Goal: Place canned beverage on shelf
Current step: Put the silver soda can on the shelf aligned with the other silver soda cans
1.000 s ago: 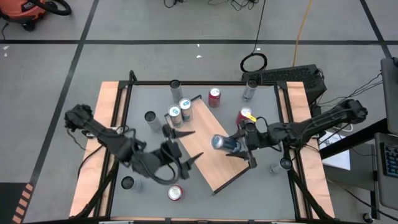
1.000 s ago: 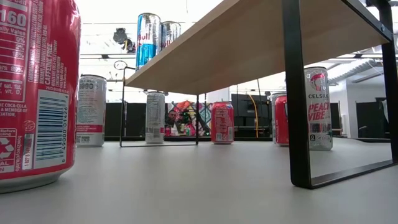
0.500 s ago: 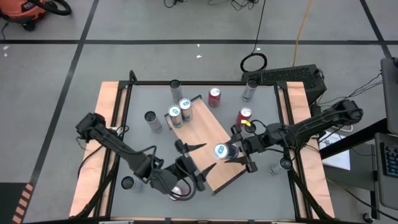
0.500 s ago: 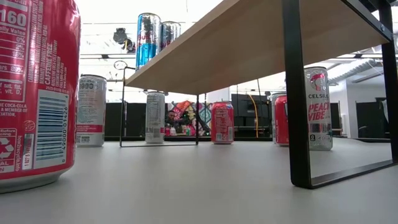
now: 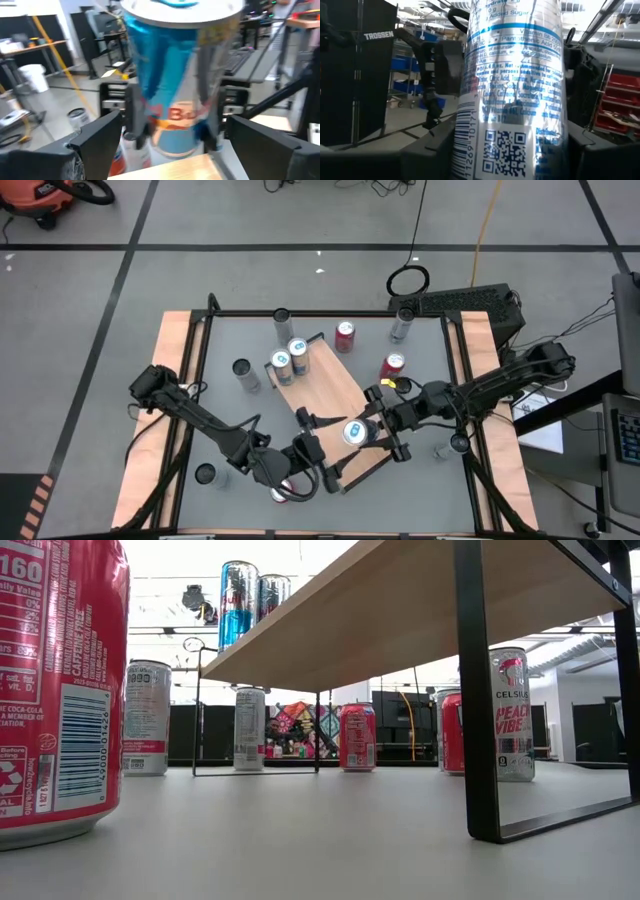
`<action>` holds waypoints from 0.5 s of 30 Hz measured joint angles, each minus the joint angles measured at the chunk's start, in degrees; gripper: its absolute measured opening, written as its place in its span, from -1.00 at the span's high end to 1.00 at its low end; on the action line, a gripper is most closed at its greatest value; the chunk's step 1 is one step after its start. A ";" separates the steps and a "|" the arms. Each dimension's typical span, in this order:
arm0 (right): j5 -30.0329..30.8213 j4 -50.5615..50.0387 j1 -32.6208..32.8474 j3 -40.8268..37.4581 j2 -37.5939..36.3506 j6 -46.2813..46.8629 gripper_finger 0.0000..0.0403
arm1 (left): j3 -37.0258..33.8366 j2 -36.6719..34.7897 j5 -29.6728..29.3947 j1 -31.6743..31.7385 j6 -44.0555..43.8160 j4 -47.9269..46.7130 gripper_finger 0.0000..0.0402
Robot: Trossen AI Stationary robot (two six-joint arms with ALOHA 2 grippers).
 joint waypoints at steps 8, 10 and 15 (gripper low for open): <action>-4.43 4.11 -0.09 0.00 1.32 -1.63 -0.03 | 0.00 0.15 4.00 0.36 2.59 4.74 -0.78; -4.36 4.04 -0.09 0.00 1.32 -1.93 -0.03 | 0.00 0.33 4.13 0.68 2.93 5.63 -0.78; -4.37 4.46 -0.09 0.00 1.32 -3.35 -0.03 | 0.00 0.65 12.30 2.79 2.65 8.56 -0.78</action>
